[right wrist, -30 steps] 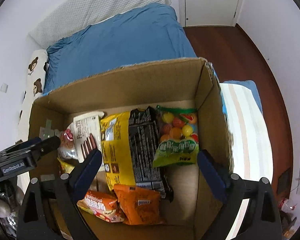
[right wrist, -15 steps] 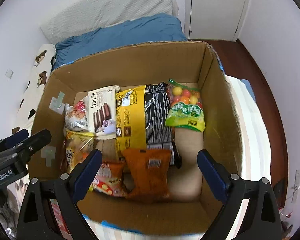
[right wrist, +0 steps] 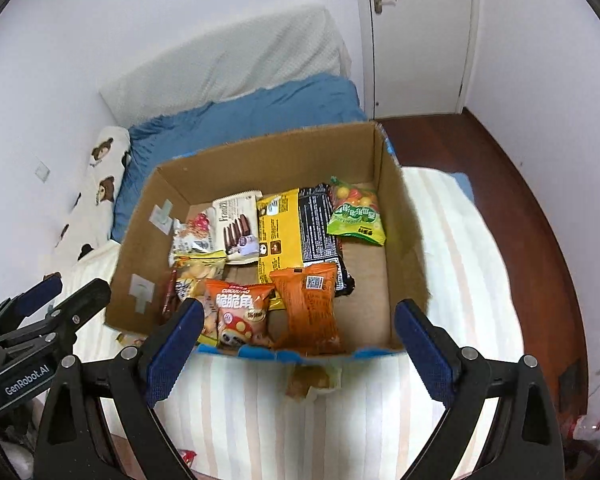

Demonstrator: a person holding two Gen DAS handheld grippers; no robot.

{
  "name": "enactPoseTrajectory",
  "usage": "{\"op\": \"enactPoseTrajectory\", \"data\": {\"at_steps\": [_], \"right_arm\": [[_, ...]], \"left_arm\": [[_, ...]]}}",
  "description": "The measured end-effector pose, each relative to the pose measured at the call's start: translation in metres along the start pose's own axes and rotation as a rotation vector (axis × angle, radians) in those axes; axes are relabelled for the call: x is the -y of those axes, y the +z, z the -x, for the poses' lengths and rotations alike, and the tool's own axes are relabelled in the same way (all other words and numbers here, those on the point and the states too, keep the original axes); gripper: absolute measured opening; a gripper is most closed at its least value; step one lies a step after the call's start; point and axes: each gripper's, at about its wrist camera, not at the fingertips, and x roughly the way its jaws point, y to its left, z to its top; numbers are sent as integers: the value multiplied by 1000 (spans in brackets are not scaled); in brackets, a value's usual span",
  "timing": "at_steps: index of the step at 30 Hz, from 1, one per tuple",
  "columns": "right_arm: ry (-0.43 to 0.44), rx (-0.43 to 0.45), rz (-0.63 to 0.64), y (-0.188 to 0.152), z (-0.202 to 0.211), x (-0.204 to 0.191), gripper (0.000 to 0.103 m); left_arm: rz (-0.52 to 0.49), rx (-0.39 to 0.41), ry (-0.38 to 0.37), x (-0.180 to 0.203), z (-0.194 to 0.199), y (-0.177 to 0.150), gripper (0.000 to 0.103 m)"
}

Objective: Organize snacks
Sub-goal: 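Carry both into the box and open both tools to release, then move both open tools back over the red packets on the bed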

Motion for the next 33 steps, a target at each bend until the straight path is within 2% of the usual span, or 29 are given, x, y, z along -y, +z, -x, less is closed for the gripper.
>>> {"op": "enactPoseTrajectory", "data": {"at_steps": [7, 12, 18, 25, 29, 32, 33], "right_arm": [[33, 54, -20, -18, 50, 2, 98], [60, 27, -36, -36, 59, -1, 98], [150, -135, -65, -87, 25, -16, 98], [320, -425, -141, -168, -47, -65, 98], [353, -536, -174, -204, -90, -96, 98], [355, -593, -163, -223, -115, -116, 83], [355, -606, -161, -228, -122, -121, 73]], "left_arm": [[-5, 51, -14, 4, 43, -15, 93], [18, 48, -17, -2, 58, -32, 93], [121, -65, 34, -51, 48, -92, 93], [228, -269, 183, -127, 11, -181, 92], [268, -340, 219, -152, -1, -218, 92], [257, -367, 243, -161, -9, -228, 92], [252, -372, 250, -163, -12, -229, 92]]}}
